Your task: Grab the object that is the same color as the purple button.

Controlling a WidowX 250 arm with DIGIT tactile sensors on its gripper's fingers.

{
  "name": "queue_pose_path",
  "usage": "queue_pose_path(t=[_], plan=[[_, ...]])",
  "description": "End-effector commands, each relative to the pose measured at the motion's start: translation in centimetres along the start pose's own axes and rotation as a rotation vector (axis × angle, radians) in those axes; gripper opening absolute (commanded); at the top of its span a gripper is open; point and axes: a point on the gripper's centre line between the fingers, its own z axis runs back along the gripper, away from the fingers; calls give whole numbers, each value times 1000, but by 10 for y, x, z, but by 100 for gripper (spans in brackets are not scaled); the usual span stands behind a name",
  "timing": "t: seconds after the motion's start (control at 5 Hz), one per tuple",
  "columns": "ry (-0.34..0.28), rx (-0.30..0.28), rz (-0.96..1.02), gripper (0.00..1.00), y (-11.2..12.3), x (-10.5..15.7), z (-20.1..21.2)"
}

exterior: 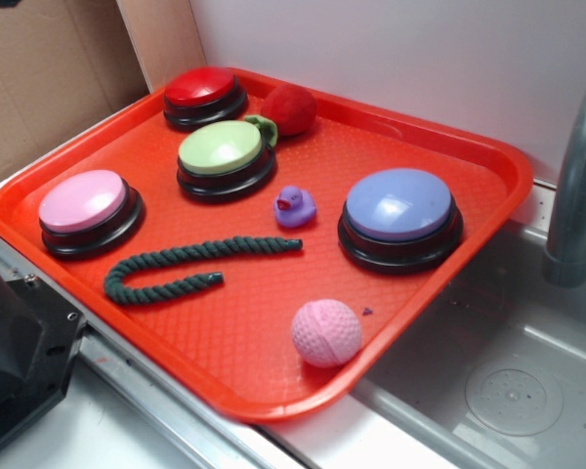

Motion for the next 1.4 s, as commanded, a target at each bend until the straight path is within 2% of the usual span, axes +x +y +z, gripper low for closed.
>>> queue_pose_path(t=[0.0, 0.2, 0.4, 0.6, 0.8, 1.0, 1.2], plan=[[0, 0, 0, 100, 0, 0, 0], [-78, 10, -252, 100, -5, 42, -7], [-141, 44, -499, 100, -22, 74, -2], [-147, 73, -646, 100, -27, 95, -15], [-91, 122, -815, 100, -28, 115, -51], [-56, 144, -939, 100, -29, 130, -82], [-4, 86, -1032, 100, -38, 140, -114]])
